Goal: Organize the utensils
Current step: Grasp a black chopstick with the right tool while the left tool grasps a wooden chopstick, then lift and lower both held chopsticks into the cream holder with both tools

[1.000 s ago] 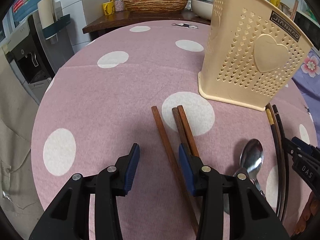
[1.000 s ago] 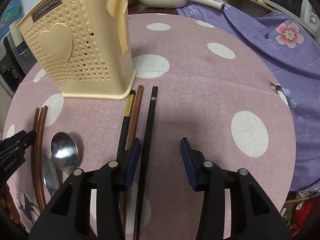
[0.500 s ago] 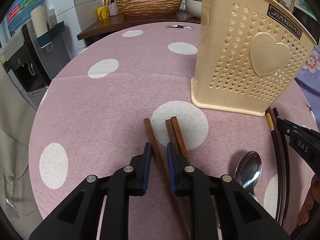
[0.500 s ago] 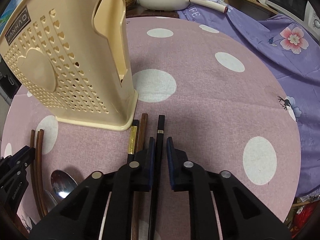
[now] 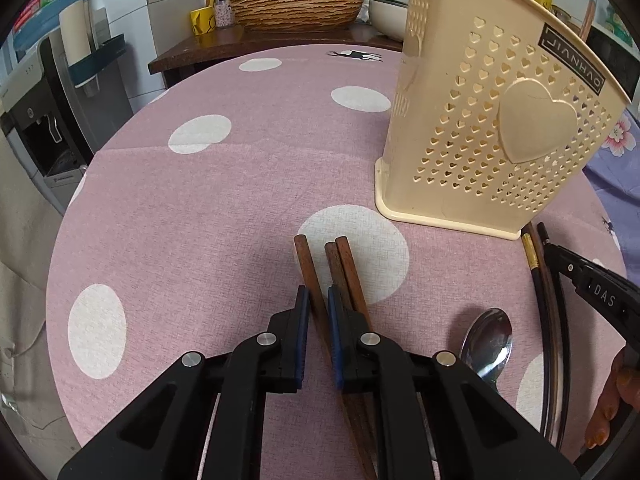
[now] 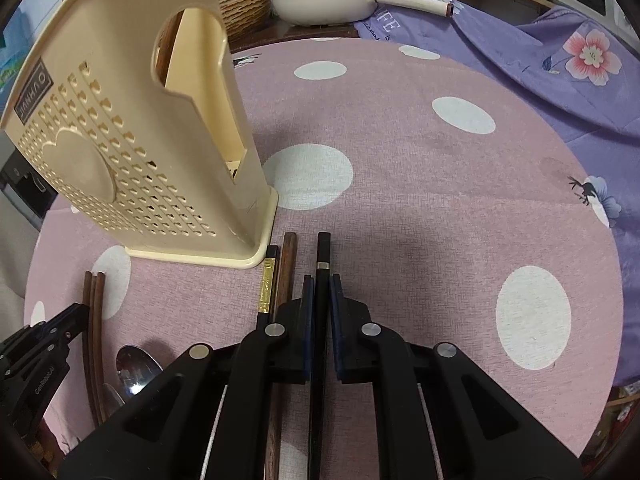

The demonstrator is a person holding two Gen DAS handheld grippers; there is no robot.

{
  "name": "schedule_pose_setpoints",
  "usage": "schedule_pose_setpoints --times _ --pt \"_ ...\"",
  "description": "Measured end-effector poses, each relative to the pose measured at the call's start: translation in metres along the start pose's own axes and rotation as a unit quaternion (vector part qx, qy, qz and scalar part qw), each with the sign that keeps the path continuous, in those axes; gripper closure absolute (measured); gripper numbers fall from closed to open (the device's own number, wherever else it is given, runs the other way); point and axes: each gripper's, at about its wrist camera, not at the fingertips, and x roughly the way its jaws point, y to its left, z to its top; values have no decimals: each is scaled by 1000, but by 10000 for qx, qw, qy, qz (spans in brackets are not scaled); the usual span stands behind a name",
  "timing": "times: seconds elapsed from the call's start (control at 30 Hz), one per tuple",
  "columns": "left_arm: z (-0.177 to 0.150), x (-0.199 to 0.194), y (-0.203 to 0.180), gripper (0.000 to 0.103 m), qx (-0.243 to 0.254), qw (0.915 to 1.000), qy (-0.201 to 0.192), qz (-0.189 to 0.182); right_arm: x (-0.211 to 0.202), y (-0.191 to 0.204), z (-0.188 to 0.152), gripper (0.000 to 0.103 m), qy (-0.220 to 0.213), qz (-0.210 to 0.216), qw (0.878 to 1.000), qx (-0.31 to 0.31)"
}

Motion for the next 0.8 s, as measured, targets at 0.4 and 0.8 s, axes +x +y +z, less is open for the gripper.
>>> schedule_pose_setpoints --times 0.4,0.8 --pt "2 -32 4 95 -67 9983 -322 -480 -50 -7 -1 95 -576 494 9971 56" --pt "5 -117 12 95 94 9871 -1062 -1192 -156 -16 -14 95 -1432 1076 9837 -157"
